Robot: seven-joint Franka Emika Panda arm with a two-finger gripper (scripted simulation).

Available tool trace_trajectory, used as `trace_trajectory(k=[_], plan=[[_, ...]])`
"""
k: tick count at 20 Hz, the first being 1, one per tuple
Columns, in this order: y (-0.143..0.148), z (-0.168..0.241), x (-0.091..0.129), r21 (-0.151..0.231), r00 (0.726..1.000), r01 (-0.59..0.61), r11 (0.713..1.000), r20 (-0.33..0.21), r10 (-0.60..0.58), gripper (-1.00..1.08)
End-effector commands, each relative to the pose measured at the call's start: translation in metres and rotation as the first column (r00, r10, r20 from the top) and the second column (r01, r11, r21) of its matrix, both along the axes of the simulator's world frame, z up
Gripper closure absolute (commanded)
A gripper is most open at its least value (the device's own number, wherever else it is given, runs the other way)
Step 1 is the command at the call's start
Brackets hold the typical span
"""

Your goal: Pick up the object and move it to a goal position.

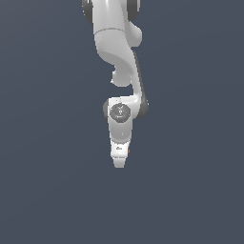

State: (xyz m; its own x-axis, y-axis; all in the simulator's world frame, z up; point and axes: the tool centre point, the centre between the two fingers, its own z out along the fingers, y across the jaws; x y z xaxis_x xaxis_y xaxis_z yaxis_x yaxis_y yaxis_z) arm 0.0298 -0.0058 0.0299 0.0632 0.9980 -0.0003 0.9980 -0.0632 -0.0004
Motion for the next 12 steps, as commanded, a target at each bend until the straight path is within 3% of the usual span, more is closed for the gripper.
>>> trace_trajectory(k=[1, 12], plan=[[0.0, 0.0, 0.0, 0.0, 1.0, 0.0, 1.0, 0.0, 0.0, 1.08], [-0.008, 0.019, 0.007, 0.001, 1.0, 0.0, 1.0, 0.0, 0.0, 1.08]])
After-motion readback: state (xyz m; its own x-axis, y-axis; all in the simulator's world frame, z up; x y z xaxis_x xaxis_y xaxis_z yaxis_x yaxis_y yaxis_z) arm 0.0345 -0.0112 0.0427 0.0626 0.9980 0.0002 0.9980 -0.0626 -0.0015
